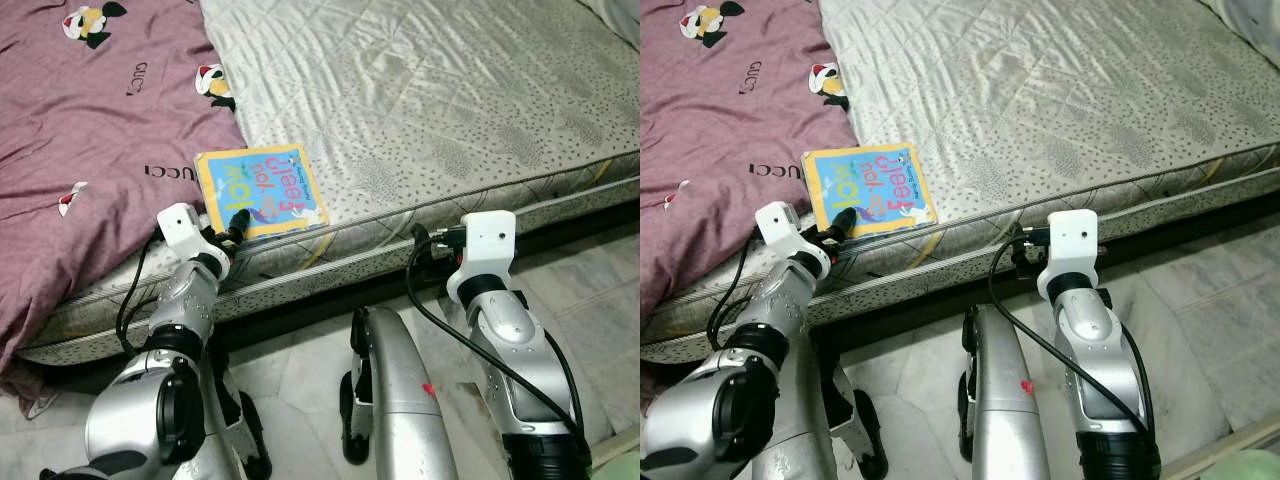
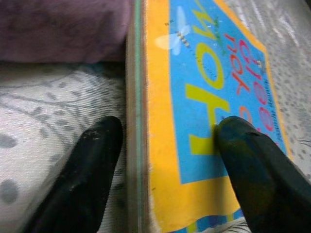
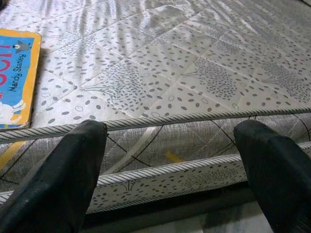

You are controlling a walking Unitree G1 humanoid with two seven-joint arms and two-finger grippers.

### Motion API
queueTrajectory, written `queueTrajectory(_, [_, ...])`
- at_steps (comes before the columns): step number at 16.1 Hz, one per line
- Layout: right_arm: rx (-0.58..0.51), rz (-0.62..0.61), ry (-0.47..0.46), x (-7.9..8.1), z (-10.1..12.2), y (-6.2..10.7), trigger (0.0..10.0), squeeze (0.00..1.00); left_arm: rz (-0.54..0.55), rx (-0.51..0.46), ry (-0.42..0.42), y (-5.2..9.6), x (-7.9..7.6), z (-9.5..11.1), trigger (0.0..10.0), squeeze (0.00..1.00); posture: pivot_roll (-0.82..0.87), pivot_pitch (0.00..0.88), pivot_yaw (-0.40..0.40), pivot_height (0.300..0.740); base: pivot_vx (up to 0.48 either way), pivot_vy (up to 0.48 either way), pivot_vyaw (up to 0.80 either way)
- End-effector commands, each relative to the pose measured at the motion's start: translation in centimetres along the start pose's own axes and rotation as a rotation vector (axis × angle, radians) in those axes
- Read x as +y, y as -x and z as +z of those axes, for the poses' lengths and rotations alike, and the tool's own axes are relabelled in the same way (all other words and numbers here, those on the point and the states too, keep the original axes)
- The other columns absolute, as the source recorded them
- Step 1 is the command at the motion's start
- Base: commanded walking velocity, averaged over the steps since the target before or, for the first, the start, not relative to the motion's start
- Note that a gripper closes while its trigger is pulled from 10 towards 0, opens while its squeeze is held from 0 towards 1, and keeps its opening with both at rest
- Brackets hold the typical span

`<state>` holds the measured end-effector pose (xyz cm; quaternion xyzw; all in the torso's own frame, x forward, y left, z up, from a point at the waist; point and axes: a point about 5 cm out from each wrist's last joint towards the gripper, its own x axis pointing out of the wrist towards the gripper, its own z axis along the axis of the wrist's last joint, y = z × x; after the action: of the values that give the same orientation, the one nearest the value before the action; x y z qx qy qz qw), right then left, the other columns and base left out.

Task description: Clean up the room

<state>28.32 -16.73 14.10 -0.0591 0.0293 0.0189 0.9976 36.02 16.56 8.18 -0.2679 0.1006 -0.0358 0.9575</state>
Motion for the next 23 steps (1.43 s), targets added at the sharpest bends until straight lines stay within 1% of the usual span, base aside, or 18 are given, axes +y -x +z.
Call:
queueTrajectory(1, [0.014, -0.02, 0.005, -0.3, -0.5, 0.0, 10.0, 0.0, -0.003, 0.037, 0.018, 0.2, 0.3, -0.7, 0.0, 0.0, -0.2, 0.202, -0.032, 0.506, 0.0, 0.0, 0.0])
queueTrajectory(5, [0.001, -0.017, -0.004, -0.3, -0.2, -0.3, 10.0, 0.0, -0.016, 0.037, 0.029, 0.2, 0.4, -0.7, 0.0, 0.0, -0.2, 0.193, -0.032, 0.506, 0.0, 0.0, 0.0])
queueTrajectory(6, [-0.019, 0.04, -0.07, 0.3, 0.1, -0.4, 10.0, 0.0, -0.025, 0.033, 0.035, 0.2, 0.4, -0.6, 0.0, 0.0, -0.2, 0.187, -0.032, 0.506, 0.0, 0.0, 0.0])
queueTrajectory(7, [-0.027, 0.087, -0.104, 0.7, 0.3, -0.3, 10.0, 0.0, -0.028, 0.032, 0.034, 0.2, 0.4, -0.6, 0.0, 0.0, -0.2, 0.186, -0.032, 0.506, 0.0, 0.0, 0.0])
queueTrajectory(8, [-0.028, 0.172, -0.152, 1.6, 0.5, -0.2, 10.0, 0.0, -0.032, 0.031, 0.035, 0.2, 0.4, -0.5, 0.0, 0.0, -0.2, 0.182, -0.032, 0.506, 0.0, 0.0, 0.0])
queueTrajectory(9, [-0.023, 0.236, -0.179, 2.3, 0.5, -0.1, 10.0, 0.0, -0.035, 0.031, 0.034, 0.2, 0.4, -0.5, 0.0, 0.0, -0.2, 0.18, -0.033, 0.506, 0.0, 0.0, 0.0])
queueTrajectory(10, [0.013, 0.351, -0.201, 3.4, 0.1, 0.3, 10.0, 0.0, -0.031, 0.028, 0.033, 0.2, 0.6, -0.4, 0.0, 0.0, -0.19, 0.175, -0.033, 0.506, 0.0, 0.0, 0.0])
queueTrajectory(11, [0.034, 0.413, -0.214, 4.0, -0.1, 0.4, 10.0, 0.0, -0.031, 0.024, 0.035, 0.2, 0.7, -0.3, 0.0, 0.0, -0.19, 0.172, -0.034, 0.506, 0.0, 0.0, 0.0])
queueTrajectory(16, [0.018, 0.422, -0.218, 4.1, 0.2, 0.0, 10.0, 0.0, -0.027, 0.005, 0.064, 0.2, 1.0, 0.3, 0.0, 0.0, -0.18, 0.16, -0.026, 0.506, 0.0, 0.0, 0.0])
queueTrajectory(19, [0.006, 0.412, -0.215, 4.1, 0.4, -0.4, 10.0, 0.0, -0.048, -0.017, 0.074, 0.1, 0.7, 0.7, 0.0, 0.0, -0.17, 0.145, -0.024, 0.506, 0.0, 0.0, 0.0])
queueTrajectory(23, [-0.004, 0.427, -0.222, 4.8, 0.4, -1.0, 10.0, 0.0, -0.072, -0.049, 0.066, 0.0, 0.5, 1.4, 0.0, 0.0, -0.14, 0.12, -0.022, 0.506, 0.0, 0.0, 0.0])
